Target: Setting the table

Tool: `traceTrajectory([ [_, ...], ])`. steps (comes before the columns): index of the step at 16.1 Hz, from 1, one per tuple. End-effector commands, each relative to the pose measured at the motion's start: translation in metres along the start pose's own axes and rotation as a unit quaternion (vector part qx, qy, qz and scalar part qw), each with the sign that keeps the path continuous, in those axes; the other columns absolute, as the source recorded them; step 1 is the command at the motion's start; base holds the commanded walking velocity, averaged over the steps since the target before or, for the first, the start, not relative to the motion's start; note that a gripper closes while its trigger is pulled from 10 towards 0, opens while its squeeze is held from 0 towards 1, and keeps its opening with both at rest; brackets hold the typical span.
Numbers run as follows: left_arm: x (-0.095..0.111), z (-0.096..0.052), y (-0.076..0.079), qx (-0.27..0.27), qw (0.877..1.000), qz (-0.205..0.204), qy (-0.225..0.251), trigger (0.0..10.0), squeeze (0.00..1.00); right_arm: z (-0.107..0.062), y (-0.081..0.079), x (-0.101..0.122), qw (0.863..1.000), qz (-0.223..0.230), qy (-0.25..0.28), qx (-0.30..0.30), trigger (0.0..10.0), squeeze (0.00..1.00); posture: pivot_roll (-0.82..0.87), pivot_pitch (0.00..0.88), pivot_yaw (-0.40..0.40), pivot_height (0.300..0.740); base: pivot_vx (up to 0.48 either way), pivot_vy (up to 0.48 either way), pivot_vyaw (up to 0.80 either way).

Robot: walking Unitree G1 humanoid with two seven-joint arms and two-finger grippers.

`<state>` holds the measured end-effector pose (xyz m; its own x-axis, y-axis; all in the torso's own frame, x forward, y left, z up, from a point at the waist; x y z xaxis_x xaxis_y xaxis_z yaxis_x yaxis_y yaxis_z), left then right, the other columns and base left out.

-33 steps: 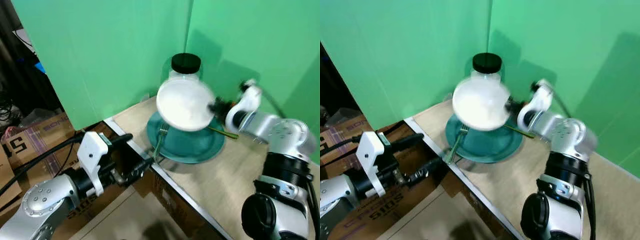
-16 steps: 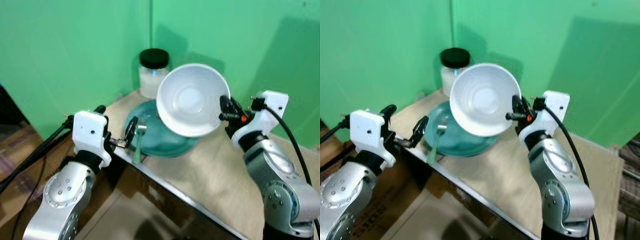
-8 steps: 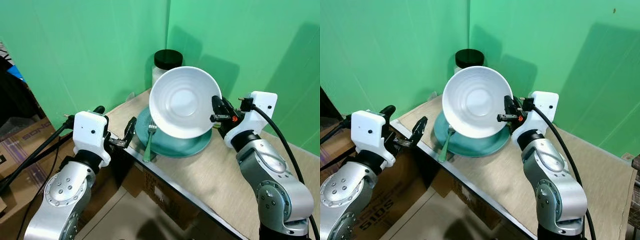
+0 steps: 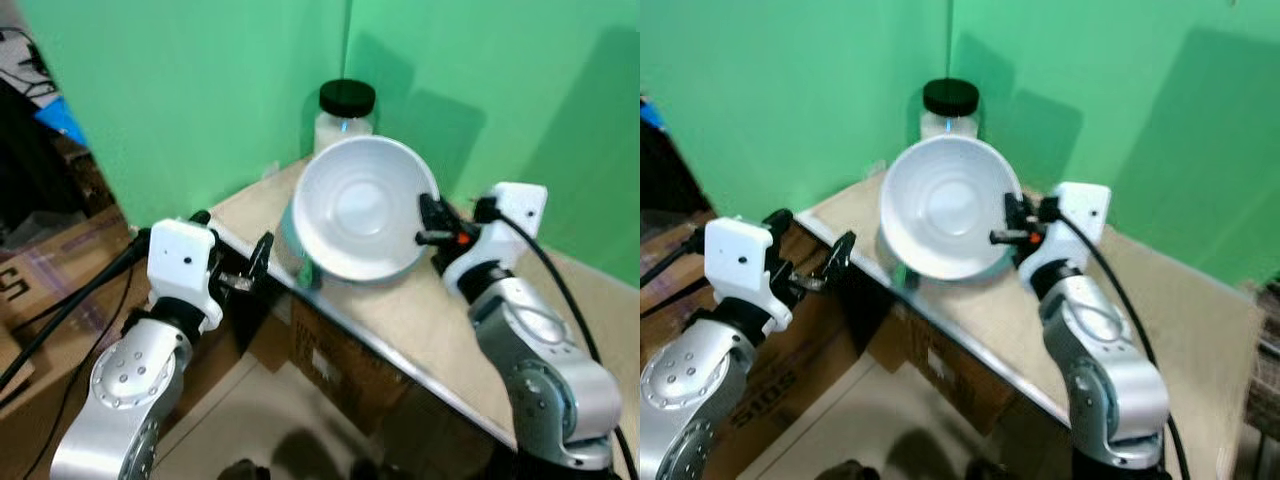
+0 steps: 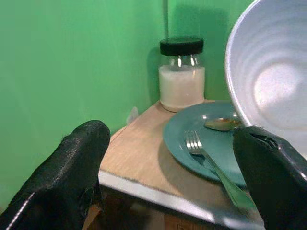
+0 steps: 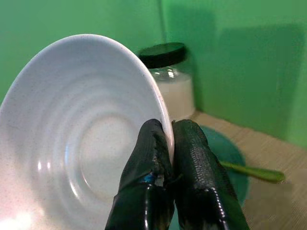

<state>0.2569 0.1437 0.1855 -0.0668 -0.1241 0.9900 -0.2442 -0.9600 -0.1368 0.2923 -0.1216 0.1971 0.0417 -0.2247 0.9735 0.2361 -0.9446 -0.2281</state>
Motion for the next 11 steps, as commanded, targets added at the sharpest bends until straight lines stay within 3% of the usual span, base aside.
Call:
traceTrajectory([
  [1, -0.0012, -0.0006, 0.0013, -0.003, 1.0, -0.002, -0.003, 10.0, 0.0, 0.0002, 0.0015, 0.0087, 1.0, -0.002, 0.019, 0.0, 10.0, 0.0, -0.07, 0.0, -0.018, 0.74, -0.274, 0.0, 0.0],
  [5, -0.0021, -0.0013, -0.0004, 0.001, 1.0, 0.001, -0.007, 10.0, 0.0, 0.0005, 0.0029, 0.0089, 1.0, 0.002, 0.019, -0.006, 10.0, 0.0, -0.07, 0.0, -0.021, 0.74, 0.0, 0.0, 0.0],
  [11, -0.0016, 0.0015, -0.0006, 0.004, 1.0, -0.009, -0.007, 10.0, 0.0, -0.0018, 0.0076, 0.0103, 0.999, 0.0, 0.024, -0.022, 10.0, 0.0, -0.08, 0.0, -0.01, 0.74, 0.0, 0.0, -0.75],
])
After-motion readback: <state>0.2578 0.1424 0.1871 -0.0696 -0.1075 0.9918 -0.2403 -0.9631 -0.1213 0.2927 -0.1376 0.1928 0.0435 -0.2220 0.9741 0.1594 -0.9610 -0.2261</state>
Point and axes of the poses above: a point about 5 cm out from each wrist's last joint towards the gripper, its own z axis pointing out of the wrist towards the gripper, its own x axis along the axis of the wrist's last joint, y = z × x, the point moved 3 cm from there along z, pointing out of the wrist towards the gripper
